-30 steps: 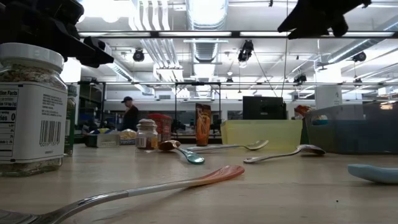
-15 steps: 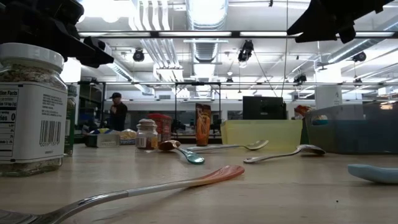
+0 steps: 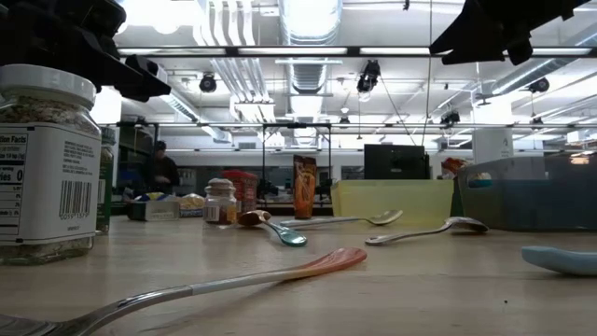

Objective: Pick & Place Food Item
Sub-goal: Put the orange noodle pack into the blue bin

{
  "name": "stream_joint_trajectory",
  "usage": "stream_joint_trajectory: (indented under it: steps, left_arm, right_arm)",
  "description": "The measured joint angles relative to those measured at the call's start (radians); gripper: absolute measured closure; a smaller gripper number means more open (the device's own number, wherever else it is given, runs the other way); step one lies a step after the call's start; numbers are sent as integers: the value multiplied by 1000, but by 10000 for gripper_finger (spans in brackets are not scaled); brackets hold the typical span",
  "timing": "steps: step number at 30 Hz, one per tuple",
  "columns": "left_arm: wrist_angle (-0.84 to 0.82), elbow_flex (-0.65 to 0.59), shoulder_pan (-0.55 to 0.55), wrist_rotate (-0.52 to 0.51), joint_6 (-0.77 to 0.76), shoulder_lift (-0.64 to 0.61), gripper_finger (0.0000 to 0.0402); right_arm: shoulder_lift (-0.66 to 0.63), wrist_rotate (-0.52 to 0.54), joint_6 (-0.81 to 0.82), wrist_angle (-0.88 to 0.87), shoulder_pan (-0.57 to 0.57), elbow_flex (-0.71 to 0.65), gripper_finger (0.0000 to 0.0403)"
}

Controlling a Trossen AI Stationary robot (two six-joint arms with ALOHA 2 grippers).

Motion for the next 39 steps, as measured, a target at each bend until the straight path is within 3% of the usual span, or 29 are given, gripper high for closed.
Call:
stream_joint_trajectory:
  steps: [25, 34, 39]
  left_arm:
    - [4, 0, 0, 0, -19, 0, 143]
    - [30, 2, 2, -7, -512, 0, 143]
    - [-129, 85, 2, -103, -756, 0, 143]
  right_arm:
    - [1, 0, 10, -1, 0, 0, 172]
    - [1, 0, 10, -1, 0, 0, 172]
    - [1, 0, 10, -1, 0, 0, 172]
